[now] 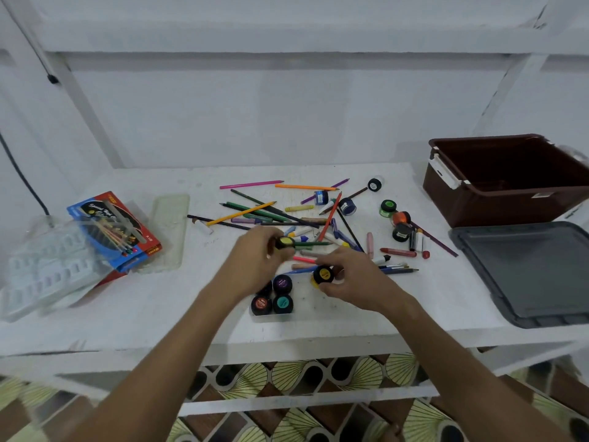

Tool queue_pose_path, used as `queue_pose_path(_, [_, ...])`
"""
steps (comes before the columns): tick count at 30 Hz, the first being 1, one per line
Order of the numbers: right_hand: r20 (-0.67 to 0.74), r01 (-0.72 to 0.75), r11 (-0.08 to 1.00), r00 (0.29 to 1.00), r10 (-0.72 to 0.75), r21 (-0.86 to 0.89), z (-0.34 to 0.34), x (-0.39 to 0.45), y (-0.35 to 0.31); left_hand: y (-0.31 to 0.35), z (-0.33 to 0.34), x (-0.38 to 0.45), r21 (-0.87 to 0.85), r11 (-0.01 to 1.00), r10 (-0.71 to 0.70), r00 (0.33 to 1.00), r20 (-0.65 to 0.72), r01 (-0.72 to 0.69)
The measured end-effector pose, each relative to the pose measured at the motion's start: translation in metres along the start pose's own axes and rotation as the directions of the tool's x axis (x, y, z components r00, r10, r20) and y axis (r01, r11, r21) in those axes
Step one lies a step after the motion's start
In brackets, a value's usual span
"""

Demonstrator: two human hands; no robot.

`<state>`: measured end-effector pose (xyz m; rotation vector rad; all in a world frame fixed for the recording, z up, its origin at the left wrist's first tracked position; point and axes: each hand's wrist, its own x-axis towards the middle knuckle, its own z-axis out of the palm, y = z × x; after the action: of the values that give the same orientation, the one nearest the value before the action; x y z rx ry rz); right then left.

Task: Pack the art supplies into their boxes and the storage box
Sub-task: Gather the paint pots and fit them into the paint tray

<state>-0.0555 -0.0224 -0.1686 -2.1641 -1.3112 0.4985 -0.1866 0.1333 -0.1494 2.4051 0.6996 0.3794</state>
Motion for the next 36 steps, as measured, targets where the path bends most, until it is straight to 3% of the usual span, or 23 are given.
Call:
queue_pose_path(7, [-0.038, 0.012, 0.999, 0.999, -0.014, -0.048, 0.011, -0.006, 0.004, 0.004, 0.027, -0.028, -0.001, 1.0, 0.025, 0.987, 0.157, -0.025])
queue_pose_path(15, [-0.077, -0.005, 1.0, 0.997, 0.006, 0.012, 0.02, -0.012, 0.012, 0.0, 0.046, -0.018, 0.204, 0.969, 0.115, 0.983, 0.141, -0.142])
queue_pose_path(36, [-0.182, -0.034, 0.997, 0.982, 0.045, 0.064, 0.036, -0.015, 0.013, -0.002, 0.05, -0.024, 0.266, 0.957, 0.08, 0.988, 0.133, -0.113])
